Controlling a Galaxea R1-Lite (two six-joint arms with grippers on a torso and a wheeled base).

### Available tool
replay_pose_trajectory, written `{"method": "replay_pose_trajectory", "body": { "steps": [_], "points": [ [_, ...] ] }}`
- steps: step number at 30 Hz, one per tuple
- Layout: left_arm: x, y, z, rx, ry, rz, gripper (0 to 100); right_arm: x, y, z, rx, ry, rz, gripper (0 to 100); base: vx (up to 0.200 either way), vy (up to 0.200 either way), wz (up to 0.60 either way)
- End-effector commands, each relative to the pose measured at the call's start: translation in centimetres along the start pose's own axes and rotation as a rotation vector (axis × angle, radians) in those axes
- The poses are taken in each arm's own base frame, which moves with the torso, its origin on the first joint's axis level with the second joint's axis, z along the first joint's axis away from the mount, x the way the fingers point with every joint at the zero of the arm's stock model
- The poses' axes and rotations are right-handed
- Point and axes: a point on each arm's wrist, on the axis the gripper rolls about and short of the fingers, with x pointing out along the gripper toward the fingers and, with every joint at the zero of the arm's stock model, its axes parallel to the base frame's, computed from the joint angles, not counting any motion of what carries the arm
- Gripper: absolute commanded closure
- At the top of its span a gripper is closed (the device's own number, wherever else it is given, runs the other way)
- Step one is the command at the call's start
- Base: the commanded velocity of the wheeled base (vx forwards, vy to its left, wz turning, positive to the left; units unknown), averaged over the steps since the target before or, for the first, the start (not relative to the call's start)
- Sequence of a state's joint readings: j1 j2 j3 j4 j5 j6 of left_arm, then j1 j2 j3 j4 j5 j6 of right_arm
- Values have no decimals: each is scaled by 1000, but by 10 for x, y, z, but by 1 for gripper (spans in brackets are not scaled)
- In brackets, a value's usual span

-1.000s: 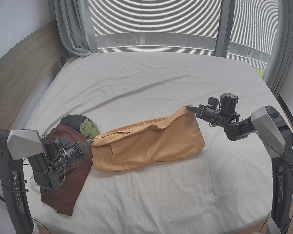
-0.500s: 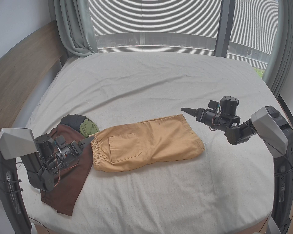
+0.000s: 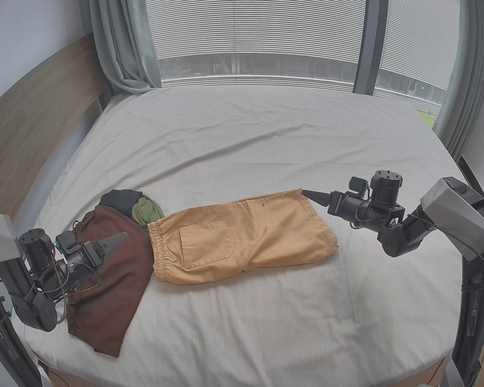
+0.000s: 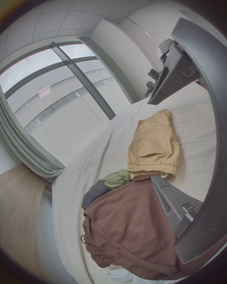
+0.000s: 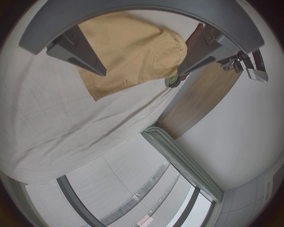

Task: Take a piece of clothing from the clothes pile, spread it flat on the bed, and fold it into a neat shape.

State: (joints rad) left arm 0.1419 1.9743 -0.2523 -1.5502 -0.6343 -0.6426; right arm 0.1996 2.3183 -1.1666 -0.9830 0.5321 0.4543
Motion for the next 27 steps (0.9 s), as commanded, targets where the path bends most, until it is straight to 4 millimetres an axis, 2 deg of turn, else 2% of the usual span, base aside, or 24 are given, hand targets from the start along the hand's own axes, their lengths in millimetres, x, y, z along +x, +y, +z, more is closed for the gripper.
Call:
{"method": "replay_pose_trajectory", "body": {
  "steps": [1,11,16,27],
  "points": [
    [-14,-27,2,15,-19,-59,0,-16,11,-12,28,48,-12,0,0,0,0],
    [-39,-40,-11,7,0,-52,0,-31,-2,-57,103,164,-101,0,0,0,0],
    [-44,-48,-11,24,-4,-74,0,-39,-6,-71,123,193,-121,0,0,0,0],
    [-56,-43,-21,78,17,-31,0,-44,-23,-96,170,259,-172,0,0,0,0]
  ]
}}
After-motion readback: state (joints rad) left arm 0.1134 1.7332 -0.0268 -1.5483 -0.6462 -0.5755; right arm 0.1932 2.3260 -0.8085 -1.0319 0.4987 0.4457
